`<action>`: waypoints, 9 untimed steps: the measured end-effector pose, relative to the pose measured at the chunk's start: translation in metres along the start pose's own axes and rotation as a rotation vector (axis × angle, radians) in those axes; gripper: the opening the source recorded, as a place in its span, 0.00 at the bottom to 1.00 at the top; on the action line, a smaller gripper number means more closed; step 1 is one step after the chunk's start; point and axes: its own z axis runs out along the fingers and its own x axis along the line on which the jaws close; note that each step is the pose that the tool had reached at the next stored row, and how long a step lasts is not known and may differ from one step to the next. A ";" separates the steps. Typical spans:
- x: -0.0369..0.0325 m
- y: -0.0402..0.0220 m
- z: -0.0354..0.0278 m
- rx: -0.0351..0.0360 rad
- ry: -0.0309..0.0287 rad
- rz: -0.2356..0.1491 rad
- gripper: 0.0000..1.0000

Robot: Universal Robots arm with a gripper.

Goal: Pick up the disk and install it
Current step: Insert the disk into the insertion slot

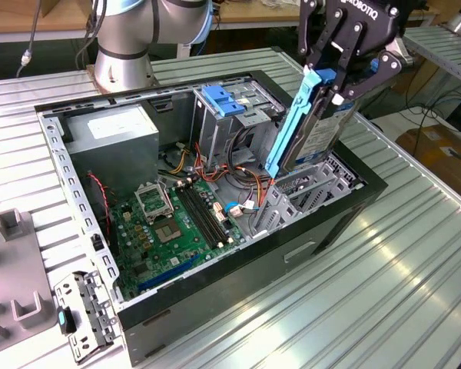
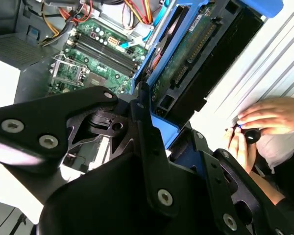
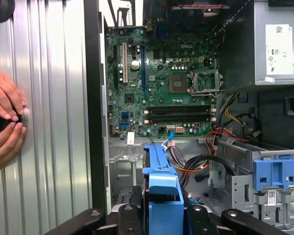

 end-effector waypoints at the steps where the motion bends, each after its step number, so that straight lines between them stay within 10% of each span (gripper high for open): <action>1: 0.0001 -0.0030 0.0009 0.0000 0.0001 0.000 0.37; 9: -0.0003 -0.0218 0.0148 0.0006 0.0177 -0.001 0.37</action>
